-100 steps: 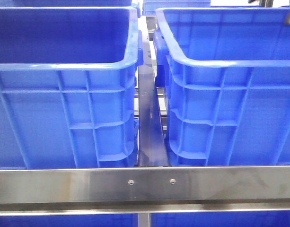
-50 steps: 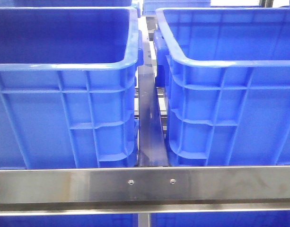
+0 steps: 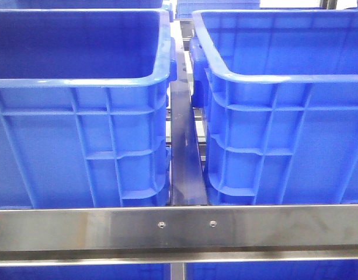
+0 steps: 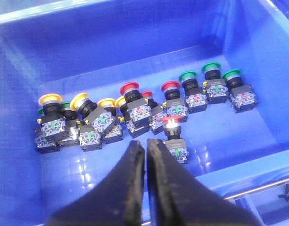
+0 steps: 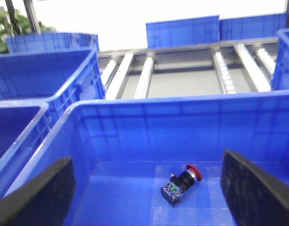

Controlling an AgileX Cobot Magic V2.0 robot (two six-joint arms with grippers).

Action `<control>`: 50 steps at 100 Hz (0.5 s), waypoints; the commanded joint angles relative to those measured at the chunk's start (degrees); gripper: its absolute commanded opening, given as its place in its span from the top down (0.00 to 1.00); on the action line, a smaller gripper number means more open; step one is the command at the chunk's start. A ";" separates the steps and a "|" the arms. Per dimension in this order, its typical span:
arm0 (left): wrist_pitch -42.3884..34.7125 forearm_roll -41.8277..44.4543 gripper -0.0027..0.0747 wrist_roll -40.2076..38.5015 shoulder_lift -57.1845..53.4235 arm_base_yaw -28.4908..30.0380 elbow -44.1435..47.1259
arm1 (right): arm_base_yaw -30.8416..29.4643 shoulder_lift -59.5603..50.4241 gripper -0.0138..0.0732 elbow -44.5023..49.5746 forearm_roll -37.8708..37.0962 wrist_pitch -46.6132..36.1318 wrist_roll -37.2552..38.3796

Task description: Pick red and yellow buttons and place in box

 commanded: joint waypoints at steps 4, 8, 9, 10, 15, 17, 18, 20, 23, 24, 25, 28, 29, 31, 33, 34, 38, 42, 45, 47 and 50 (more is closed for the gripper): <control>-3.57 1.00 0.99 -0.57 0.06 -0.42 -1.60 | 0.01 -4.85 0.12 1.13 -0.19 0.75 -0.89; -3.57 1.00 0.99 -0.57 0.06 -0.42 -1.60 | 0.01 -6.16 0.16 1.83 -0.19 0.75 -0.89; -3.57 1.00 0.99 -0.57 0.06 -0.42 -1.60 | 0.01 -6.37 0.17 1.97 -0.19 0.75 -0.89; -3.57 1.00 0.99 -0.57 0.06 -0.42 -1.60 | 0.01 -6.56 0.19 2.04 -0.19 0.75 -0.89; -3.57 1.00 0.99 -0.57 0.06 -0.42 -1.60 | 0.01 -7.74 0.27 2.40 -0.19 0.86 -0.89; -3.57 1.00 0.99 -0.57 0.06 -0.42 -1.60 | 0.01 -7.91 0.32 2.45 -0.19 0.86 -0.89; -3.57 1.00 0.99 -0.57 0.06 -0.42 -1.60 | 0.01 -8.09 0.33 2.45 -0.19 0.98 -0.89; -3.57 1.00 0.99 -0.57 0.06 -0.42 -1.60 | 0.01 -8.28 0.38 2.45 -0.19 1.09 -0.89; -3.57 1.00 0.99 -0.57 0.06 -0.42 -1.60 | 0.01 -8.34 0.46 2.45 -0.19 1.33 -0.89; -3.57 1.00 0.99 -0.57 0.06 -0.42 -1.60 | 0.01 -8.34 0.49 2.45 -0.19 1.41 -0.89; -3.57 1.00 0.99 -0.57 0.06 -0.42 -1.60 | 0.01 -8.34 0.51 2.45 -0.19 1.55 -0.89; -3.57 1.00 0.99 -0.57 0.06 -0.42 -1.60 | 0.01 -8.34 0.59 2.45 -0.13 1.93 -0.89; -3.57 1.00 0.99 -0.57 0.06 -0.42 -1.60 | 0.01 -8.34 0.63 2.45 -0.13 2.17 -0.89; -3.57 1.00 0.99 -0.57 0.06 -0.42 -1.60 | 0.01 -8.34 0.69 2.45 -0.13 2.42 -0.89; -3.57 1.00 0.99 -0.57 0.06 -0.42 -1.60 | 0.01 -8.34 0.72 2.45 -0.13 2.79 -0.89; -3.57 1.00 0.99 -0.57 0.06 -0.42 -1.60 | 0.01 -8.34 0.76 2.45 -0.13 3.03 -0.89; -3.57 1.00 0.99 -0.57 0.06 -0.42 -1.60 | 0.01 -8.34 0.86 2.45 -0.13 3.61 -0.89; -3.57 1.00 0.99 -0.57 0.06 -0.42 -1.60 | 0.01 -8.34 0.93 2.45 -0.13 4.13 -0.89; -3.57 1.00 0.99 -0.57 0.06 -0.42 -1.60 | 0.01 -8.34 0.92 2.45 -0.08 4.32 -0.89; -3.57 1.00 0.99 -0.57 0.06 -0.42 -1.60 | 0.01 -8.34 0.92 2.45 -0.08 4.41 -0.89; -3.57 1.00 0.99 -0.57 0.06 -0.42 -1.60 | 0.01 -8.34 0.92 2.45 -0.08 4.41 -0.89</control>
